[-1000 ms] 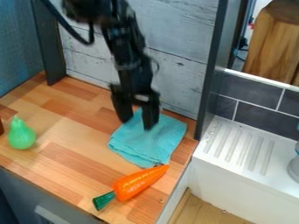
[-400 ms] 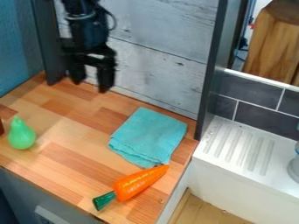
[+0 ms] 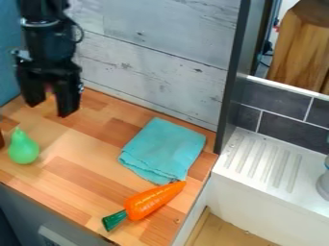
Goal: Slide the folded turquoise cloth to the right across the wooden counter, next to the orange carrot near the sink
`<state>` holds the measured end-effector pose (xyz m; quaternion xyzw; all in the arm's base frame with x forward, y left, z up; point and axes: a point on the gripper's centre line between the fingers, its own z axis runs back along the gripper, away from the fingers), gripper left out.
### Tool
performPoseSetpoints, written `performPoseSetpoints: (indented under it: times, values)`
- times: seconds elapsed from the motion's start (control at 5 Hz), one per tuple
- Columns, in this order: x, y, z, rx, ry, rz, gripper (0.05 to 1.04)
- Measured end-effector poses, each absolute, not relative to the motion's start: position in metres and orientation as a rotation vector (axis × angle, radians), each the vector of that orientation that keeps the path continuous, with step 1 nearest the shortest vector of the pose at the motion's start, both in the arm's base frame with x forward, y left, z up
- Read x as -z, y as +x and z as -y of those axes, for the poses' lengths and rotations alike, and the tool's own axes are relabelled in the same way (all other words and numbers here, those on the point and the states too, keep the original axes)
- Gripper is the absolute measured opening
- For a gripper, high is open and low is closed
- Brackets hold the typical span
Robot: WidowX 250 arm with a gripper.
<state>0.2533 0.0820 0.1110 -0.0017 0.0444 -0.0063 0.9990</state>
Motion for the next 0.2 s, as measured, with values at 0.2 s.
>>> performPoseSetpoints:
  times: [0.2]
  values:
    - [-0.1094, 0.2380, -0.0674, 0.063, 0.000, -0.109, 0.999]
